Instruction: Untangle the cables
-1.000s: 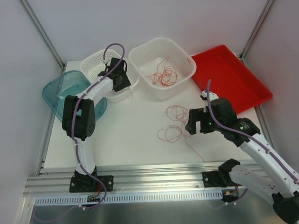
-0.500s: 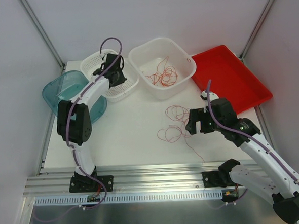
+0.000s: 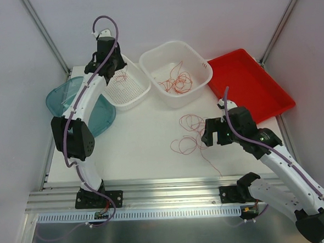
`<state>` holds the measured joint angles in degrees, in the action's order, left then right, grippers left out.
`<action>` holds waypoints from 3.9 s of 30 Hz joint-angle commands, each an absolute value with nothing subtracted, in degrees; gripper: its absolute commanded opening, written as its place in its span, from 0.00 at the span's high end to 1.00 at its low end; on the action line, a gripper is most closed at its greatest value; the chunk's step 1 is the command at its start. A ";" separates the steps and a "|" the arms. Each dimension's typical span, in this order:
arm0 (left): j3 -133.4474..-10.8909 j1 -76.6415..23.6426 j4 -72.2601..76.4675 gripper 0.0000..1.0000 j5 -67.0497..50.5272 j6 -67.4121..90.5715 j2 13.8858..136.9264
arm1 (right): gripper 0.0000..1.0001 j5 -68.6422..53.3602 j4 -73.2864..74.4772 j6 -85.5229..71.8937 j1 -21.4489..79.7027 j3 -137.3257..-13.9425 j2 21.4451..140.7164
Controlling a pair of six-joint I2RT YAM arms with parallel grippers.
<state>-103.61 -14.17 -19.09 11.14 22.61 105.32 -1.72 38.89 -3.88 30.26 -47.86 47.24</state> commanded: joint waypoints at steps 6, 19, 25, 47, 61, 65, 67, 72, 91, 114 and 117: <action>-109.16 -12.92 -19.25 0.59 12.66 17.14 116.63 | 0.01 -0.44 40.96 -4.39 30.59 -48.60 46.06; -92.92 -14.32 -19.25 0.01 8.71 18.54 97.94 | 0.01 -0.53 39.20 -5.45 30.59 -48.08 49.22; -80.70 -19.68 -19.25 0.01 5.98 19.51 85.90 | 0.00 1.74 37.88 -6.41 30.59 -47.46 51.50; -46.94 -41.31 -17.49 0.01 -0.97 32.51 73.31 | 0.26 2.46 22.76 -11.95 30.67 -40.34 74.26; -41.40 -41.40 -17.49 0.01 1.23 35.24 67.68 | 0.76 3.97 20.92 -9.67 37.25 -47.10 87.27; -41.04 -41.40 -17.40 0.01 1.41 35.24 67.06 | 0.84 0.80 19.08 -11.07 42.53 -51.50 91.92; -40.96 -41.40 -17.49 0.01 1.32 35.24 66.62 | 0.88 -2.52 18.20 -11.86 45.51 -54.57 94.55; -41.04 -41.40 -17.32 0.01 0.62 34.02 66.01 | 0.94 -5.71 16.70 -13.71 48.16 -58.97 97.91; -49.91 -44.73 -14.24 0.13 0.53 24.52 83.31 | 0.99 -1.93 18.63 -13.97 45.35 -53.17 92.99; -55.79 -47.29 -25.92 1.00 13.09 17.32 72.26 | 0.99 1.14 18.72 -13.89 40.26 -47.20 86.75; -60.36 -46.32 -30.40 1.00 16.52 14.24 66.81 | 0.99 1.06 18.81 -14.06 38.94 -46.41 85.61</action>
<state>-54.50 -46.78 -24.71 10.85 18.68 72.29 0.16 18.65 -13.54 39.88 -47.16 88.18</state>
